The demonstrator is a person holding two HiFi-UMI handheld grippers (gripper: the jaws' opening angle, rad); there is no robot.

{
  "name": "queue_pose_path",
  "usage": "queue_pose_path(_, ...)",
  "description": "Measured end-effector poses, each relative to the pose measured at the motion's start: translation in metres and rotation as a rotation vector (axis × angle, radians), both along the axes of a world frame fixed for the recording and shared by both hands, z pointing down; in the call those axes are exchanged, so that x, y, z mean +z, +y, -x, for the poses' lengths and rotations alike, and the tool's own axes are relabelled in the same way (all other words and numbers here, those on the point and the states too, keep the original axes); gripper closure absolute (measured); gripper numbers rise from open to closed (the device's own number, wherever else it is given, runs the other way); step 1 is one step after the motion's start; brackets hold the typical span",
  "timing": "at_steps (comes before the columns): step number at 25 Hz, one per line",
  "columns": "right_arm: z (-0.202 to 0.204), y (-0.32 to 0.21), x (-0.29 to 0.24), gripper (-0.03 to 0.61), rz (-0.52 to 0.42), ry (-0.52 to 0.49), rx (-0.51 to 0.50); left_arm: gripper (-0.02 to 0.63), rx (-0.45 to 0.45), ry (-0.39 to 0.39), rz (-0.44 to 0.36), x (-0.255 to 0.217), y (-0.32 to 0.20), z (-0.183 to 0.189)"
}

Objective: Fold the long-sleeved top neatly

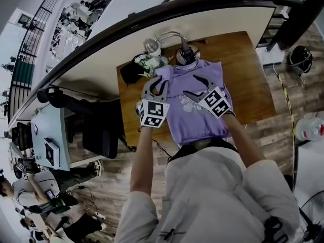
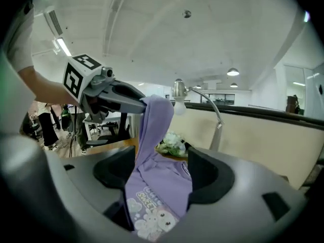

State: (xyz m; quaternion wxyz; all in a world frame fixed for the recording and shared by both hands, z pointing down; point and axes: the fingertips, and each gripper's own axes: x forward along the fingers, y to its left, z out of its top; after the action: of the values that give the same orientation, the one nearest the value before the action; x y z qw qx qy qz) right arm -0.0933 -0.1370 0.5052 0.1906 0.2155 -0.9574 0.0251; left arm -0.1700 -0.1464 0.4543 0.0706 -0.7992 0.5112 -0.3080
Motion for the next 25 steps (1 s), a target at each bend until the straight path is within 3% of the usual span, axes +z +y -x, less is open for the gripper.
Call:
queue_pose_path(6,-0.077,-0.009,0.044,0.253,0.106,0.019,0.084,0.548,0.050,-0.042,0.019,0.006,-0.027,-0.059)
queue_pose_path(12,-0.129,-0.016,0.078,0.258,0.188,0.012,0.136,0.548,0.107,-0.103,0.065,0.031,-0.049,-0.114)
queue_pose_path(19,-0.185,-0.011,0.125,0.264,0.286,-0.003,0.203,0.548,0.152,-0.143,0.146,0.090,-0.071,-0.168)
queue_pose_path(25,-0.228,-0.006,0.146,0.265,0.335,0.000,0.267,0.548,0.223,-0.226,0.221,0.143,-0.082,-0.204)
